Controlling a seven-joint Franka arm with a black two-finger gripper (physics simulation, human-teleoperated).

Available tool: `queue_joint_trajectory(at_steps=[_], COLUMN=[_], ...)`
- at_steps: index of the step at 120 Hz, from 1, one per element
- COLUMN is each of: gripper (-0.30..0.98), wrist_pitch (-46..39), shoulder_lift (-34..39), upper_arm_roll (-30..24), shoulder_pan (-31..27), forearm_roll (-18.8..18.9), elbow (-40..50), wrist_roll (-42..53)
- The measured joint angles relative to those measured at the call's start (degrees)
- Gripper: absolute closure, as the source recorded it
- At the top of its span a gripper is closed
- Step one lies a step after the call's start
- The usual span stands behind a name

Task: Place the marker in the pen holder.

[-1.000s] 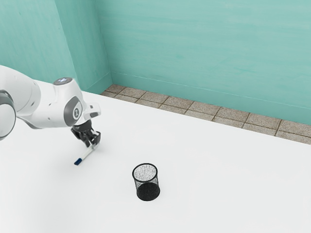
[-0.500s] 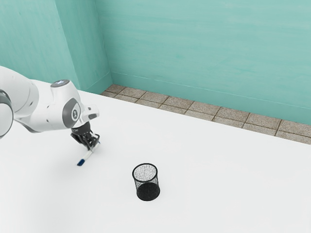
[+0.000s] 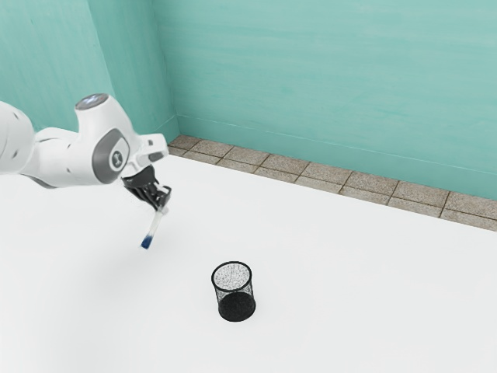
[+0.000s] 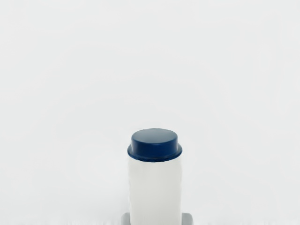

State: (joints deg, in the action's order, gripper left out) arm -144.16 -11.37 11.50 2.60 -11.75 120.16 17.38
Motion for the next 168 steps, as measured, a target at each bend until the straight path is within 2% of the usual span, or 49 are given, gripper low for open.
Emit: queue_joint_trajectory(at_steps=[20,44,52,63,80,96,140,168], gripper=[0.79,0.79,0.79,0.79,0.79,0.79,0.79,0.79], wrist_pitch=[-0.08,-0.15,-0.15,-0.13,-0.15,-0.91,-5.84,-8.16], shoulder_lift=[8.71,18.71,20.03,20.42,21.43,21.77,17.18,12.64], upper_arm_roll=[0.12,-0.47,-2.69,-4.93,-5.54,-7.49,-8.97,-9.3], shoulder_pan=[6.56,14.11,15.54,17.36,20.96,21.87,21.78,18.51], forearm_roll=[0.54,5.12,7.04,8.49,11.39,13.36,16.63,19.63], elbow=[4.61,10.04,10.84,11.34,12.42,13.61,13.04,10.35], wrist_roll=[-1.0,-4.5,-6.25,-8.81,-13.29,-17.45,-25.71,-27.83])
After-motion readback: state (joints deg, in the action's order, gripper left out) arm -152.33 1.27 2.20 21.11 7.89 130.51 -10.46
